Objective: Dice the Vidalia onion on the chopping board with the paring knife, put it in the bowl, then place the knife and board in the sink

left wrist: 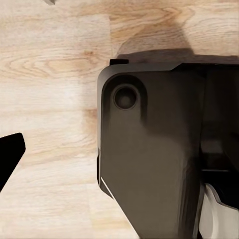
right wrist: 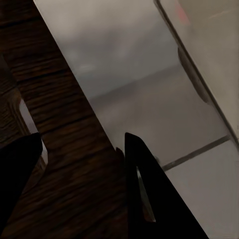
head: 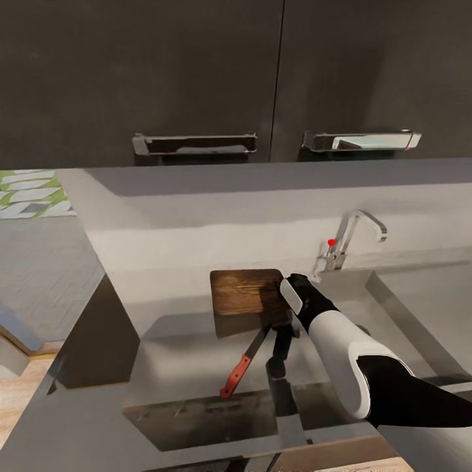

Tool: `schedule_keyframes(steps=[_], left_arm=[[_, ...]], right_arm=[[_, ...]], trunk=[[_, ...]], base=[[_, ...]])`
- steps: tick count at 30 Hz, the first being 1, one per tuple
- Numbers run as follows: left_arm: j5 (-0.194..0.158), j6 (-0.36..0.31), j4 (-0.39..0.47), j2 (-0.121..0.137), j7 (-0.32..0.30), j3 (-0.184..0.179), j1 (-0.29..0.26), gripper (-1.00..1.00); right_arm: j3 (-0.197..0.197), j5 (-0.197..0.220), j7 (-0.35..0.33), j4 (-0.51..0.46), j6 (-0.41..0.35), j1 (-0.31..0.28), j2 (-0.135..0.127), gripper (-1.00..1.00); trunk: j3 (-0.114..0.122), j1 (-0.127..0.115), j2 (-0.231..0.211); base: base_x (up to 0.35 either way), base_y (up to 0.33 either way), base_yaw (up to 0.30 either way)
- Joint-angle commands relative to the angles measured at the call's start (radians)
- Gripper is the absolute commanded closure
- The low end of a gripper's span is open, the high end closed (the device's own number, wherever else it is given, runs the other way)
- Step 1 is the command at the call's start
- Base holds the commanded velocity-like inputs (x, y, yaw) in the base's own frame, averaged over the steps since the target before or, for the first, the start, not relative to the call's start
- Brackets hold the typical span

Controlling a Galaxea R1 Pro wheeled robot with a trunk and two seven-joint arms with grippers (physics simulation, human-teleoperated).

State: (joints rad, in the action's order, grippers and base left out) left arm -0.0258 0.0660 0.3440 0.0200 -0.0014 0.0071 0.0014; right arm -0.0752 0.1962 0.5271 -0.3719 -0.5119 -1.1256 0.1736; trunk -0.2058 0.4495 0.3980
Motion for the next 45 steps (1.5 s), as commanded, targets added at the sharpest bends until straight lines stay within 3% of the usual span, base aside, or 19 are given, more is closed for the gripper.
schedule_keyframes(steps=[1, 6, 9, 11, 19, 34, 45], left_arm=[[-0.002, 0.002, 0.001, 0.0, 0.0, 0.001, 0.0, -1.0], [-0.002, 0.002, 0.001, 0.0, 0.0, 0.001, 0.0, -1.0], [-0.002, 0.002, 0.002, 0.0, 0.0, 0.0, 0.0, -1.0], [-0.002, 0.002, 0.002, 0.0, 0.0, 0.0, 0.0, -1.0], [-0.002, 0.002, 0.002, 0.0, 0.0, 0.0, 0.0, -1.0], [-0.002, 0.002, 0.003, 0.0, 0.0, -0.001, 0.0, -1.0], [-0.002, 0.002, 0.003, 0.0, 0.0, -0.001, 0.0, -1.0]], right_arm=[[-0.005, 0.007, 0.005, -0.001, -0.001, -0.001, 0.001, 1.0], [-0.005, 0.007, -0.009, 0.001, 0.001, -0.001, 0.001, 1.0], [-0.005, 0.003, -0.063, 0.015, 0.006, 0.0, 0.001, 1.0], [-0.005, 0.0, -0.093, 0.033, 0.052, 0.0, 0.001, 1.0], [-0.005, -0.001, -0.103, 0.056, 0.099, 0.0, 0.001, 1.0], [-0.005, -0.003, -0.086, 0.062, 0.101, 0.0, 0.001, 1.0], [-0.003, -0.003, -0.004, 0.059, 0.099, 0.0, 0.001, 1.0]], trunk=[[-0.003, 0.001, 0.002], [-0.011, 0.001, 0.002], [-0.016, 0.001, 0.002], [-0.019, 0.001, 0.002], [-0.032, 0.001, 0.002], [-0.056, 0.001, 0.002], [-0.064, 0.001, 0.002]], base=[[0.0, 0.0, 0.0], [0.0, 0.0, 0.0], [0.0, 0.0, 0.0], [0.0, 0.0, 0.0], [0.0, 0.0, 0.0], [0.0, 0.0, 0.0], [0.0, 0.0, 0.0]])
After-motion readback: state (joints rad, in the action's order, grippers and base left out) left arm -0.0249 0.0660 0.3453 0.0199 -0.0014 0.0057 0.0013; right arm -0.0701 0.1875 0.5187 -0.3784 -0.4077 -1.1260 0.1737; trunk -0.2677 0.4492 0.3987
